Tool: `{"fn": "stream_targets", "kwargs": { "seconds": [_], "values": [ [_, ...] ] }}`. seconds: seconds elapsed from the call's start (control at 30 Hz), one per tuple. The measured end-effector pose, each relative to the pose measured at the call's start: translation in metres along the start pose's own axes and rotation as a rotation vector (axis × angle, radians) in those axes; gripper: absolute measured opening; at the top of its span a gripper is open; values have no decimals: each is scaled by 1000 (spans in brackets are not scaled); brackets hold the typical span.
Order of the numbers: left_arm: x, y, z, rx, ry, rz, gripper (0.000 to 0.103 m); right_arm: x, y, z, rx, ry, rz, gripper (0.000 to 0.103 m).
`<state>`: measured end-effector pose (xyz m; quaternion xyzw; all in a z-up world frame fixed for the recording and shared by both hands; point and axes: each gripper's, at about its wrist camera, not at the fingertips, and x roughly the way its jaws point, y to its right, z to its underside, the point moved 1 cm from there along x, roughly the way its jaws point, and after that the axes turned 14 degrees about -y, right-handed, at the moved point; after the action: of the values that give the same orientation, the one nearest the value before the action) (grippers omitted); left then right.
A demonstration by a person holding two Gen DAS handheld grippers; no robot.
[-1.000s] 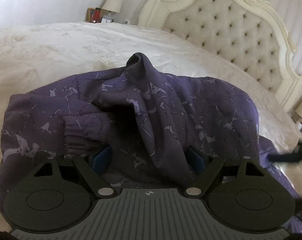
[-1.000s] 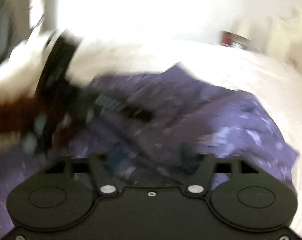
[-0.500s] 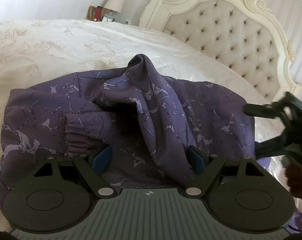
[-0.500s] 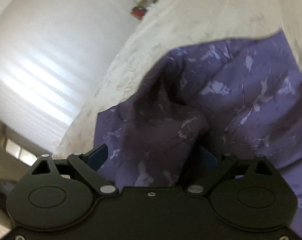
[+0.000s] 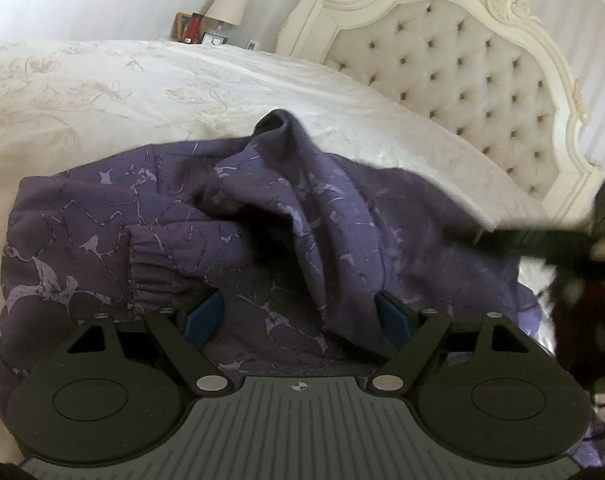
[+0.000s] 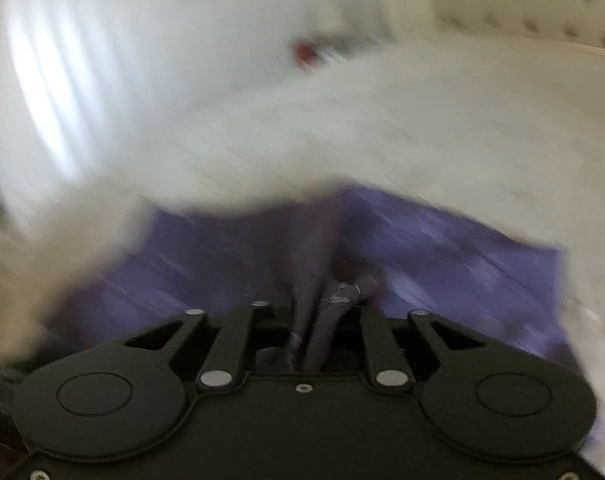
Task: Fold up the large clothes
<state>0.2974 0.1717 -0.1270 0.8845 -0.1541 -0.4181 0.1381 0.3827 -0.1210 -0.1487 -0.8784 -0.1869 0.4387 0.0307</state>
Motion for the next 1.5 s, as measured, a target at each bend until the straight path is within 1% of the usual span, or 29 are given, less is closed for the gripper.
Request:
{"fn": "stream_targets", "kwargs": {
  "seconds": [0.03,0.07,0.1,0.13,0.17,0.2,0.3,0.37,0.4,0.43,0.47,0.5,0.53,0.6,0.63,0.7,0.73,0.8,0.83,0.87,0.93,1.0,1.1,1.17,1.23,1.3,1.37,1.43,1.5],
  "values": [
    [0,0,0,2,-1,2,81,8,5,4,17,-31,33,52],
    [0,1,1,5,-2,2,82,8,9,9,32,-21,42,58],
    [-1,1,1,6,-2,2,82,5,11,12,48,6,40,59],
    [-1,0,1,5,-2,2,82,2,11,13,65,22,38,64],
    [-1,0,0,4,-2,2,81,-3,10,15,75,39,46,70],
    [-2,1,0,6,-1,-7,81,-10,8,17,74,67,57,71],
    [-9,8,1,30,22,-31,82,-40,-1,24,21,176,74,71],
    [-18,15,3,64,60,-51,82,-59,-11,30,-36,237,75,70],
    [-22,18,4,85,77,-63,82,-67,-17,34,-69,257,65,68],
    [-26,22,5,106,95,-75,82,-72,-23,37,-108,272,49,56],
    [-31,27,7,128,116,-83,82,-75,-30,40,-153,276,36,43],
    [-36,32,8,154,140,-87,82,-72,-35,40,-191,272,29,37],
    [-40,38,9,184,160,-90,82,-72,-41,43,-233,263,18,35],
    [-47,53,12,263,197,-101,82,-70,-51,50,-292,232,-26,35],
    [-47,60,12,304,204,-108,82,-64,-55,52,-315,212,-29,35],
    [-40,71,15,371,183,-123,82,-53,-63,59,-356,162,-7,35],
    [-33,73,16,373,150,-135,82,-52,-63,64,-358,137,6,36],
    [-13,65,15,319,23,-150,82,-41,-58,70,-323,71,21,37],
    [-4,58,16,278,-45,-138,82,-33,-54,72,-305,38,23,37],
    [3,50,18,238,-91,-117,82,-29,-52,75,-297,18,19,37],
    [2,47,19,243,-87,-118,82,-32,-52,80,-284,22,10,37],
    [-5,52,18,275,-80,-137,82,-32,-51,77,-282,25,-8,42],
    [-21,57,16,301,-30,-139,82,-34,-46,81,-264,22,-33,42],
    [-32,59,9,318,9,-120,82,-33,-40,82,-236,23,-58,42],
    [-32,60,-6,313,4,-97,82,-28,-37,81,-215,23,-71,42],
    [-25,56,-22,266,-17,-37,82,-26,-37,82,-209,22,-72,42],
    [-14,47,-35,190,-42,6,82,-25,-38,82,-212,20,-70,42],
    [2,37,-50,107,-95,60,82,-23,-37,83,-210,20,-72,42],
    [21,22,-63,2,-147,74,83,-23,-36,83,-207,20,-77,42]
  ]
}}
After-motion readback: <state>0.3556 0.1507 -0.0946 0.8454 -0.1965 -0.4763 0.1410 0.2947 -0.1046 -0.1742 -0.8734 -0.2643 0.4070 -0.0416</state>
